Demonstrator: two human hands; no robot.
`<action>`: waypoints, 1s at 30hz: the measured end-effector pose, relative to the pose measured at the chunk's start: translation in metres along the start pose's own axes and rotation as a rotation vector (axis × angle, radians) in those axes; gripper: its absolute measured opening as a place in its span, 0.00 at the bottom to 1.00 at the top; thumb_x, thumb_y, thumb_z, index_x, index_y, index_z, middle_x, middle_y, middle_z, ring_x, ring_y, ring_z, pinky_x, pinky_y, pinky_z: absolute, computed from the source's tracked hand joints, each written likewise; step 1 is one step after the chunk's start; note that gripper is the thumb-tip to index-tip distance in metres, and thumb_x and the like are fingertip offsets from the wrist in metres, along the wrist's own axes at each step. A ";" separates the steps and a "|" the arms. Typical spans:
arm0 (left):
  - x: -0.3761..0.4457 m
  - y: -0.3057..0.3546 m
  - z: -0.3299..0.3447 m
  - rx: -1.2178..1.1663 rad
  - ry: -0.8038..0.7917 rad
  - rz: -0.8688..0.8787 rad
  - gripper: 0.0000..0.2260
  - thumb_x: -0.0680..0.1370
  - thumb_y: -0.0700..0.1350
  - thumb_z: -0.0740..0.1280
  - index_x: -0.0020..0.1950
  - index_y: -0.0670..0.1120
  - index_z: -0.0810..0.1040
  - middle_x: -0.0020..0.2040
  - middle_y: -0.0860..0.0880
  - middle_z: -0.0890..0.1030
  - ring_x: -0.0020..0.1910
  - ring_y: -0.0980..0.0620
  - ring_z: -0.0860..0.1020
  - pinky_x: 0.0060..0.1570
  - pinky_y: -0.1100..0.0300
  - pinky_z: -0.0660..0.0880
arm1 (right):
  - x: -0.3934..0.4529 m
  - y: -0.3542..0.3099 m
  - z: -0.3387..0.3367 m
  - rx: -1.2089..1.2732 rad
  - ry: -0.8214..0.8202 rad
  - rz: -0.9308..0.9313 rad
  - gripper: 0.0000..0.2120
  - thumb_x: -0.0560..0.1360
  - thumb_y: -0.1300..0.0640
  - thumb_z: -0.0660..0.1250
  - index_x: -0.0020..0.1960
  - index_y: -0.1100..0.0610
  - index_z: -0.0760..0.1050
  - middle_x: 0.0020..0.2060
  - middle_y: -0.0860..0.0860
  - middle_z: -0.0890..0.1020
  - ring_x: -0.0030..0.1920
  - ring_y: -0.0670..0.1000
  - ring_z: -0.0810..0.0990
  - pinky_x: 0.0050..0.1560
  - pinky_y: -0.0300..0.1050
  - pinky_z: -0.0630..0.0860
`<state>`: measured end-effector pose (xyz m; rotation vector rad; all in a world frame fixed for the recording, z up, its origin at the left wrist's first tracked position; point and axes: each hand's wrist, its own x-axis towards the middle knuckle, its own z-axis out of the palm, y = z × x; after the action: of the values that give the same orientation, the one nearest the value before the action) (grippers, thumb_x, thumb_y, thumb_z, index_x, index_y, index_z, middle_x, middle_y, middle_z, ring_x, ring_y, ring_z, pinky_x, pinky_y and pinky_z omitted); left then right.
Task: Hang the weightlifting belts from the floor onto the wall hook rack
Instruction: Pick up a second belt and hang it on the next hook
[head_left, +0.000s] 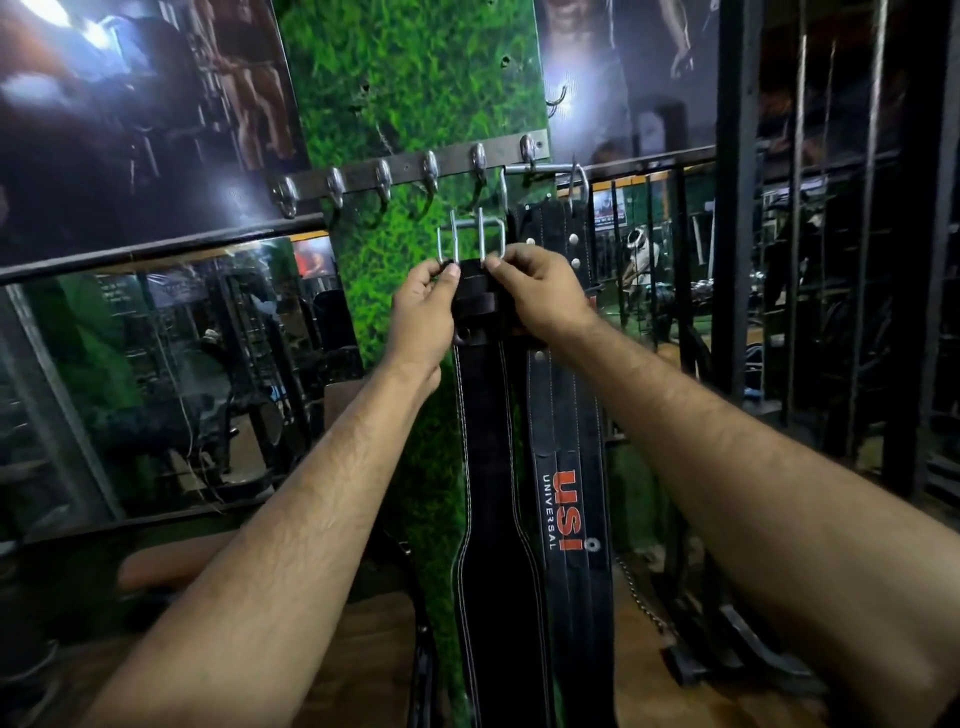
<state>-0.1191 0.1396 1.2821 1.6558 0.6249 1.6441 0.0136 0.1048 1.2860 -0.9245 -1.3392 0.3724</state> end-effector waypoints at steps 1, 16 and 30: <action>0.003 0.003 0.002 -0.001 0.004 -0.017 0.09 0.84 0.45 0.61 0.45 0.47 0.76 0.37 0.52 0.81 0.32 0.59 0.79 0.30 0.63 0.75 | 0.002 0.001 0.000 -0.012 0.006 -0.010 0.12 0.81 0.54 0.67 0.47 0.63 0.80 0.36 0.54 0.80 0.35 0.51 0.78 0.34 0.45 0.76; 0.099 0.042 0.030 0.073 0.176 -0.113 0.13 0.77 0.49 0.68 0.35 0.45 0.79 0.42 0.43 0.85 0.43 0.44 0.84 0.48 0.45 0.82 | 0.077 -0.023 0.013 -0.053 0.366 0.141 0.13 0.75 0.41 0.70 0.47 0.49 0.85 0.41 0.48 0.87 0.44 0.51 0.85 0.46 0.41 0.77; 0.136 0.025 0.037 0.161 0.232 -0.238 0.07 0.76 0.45 0.72 0.40 0.43 0.78 0.46 0.42 0.86 0.42 0.43 0.86 0.42 0.40 0.84 | 0.103 -0.020 0.003 -0.262 0.296 0.258 0.16 0.76 0.41 0.70 0.57 0.50 0.83 0.55 0.53 0.86 0.54 0.56 0.84 0.58 0.45 0.80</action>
<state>-0.0759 0.2219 1.3907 1.4440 1.0525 1.6571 0.0301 0.1666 1.3691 -1.3239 -1.0129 0.2467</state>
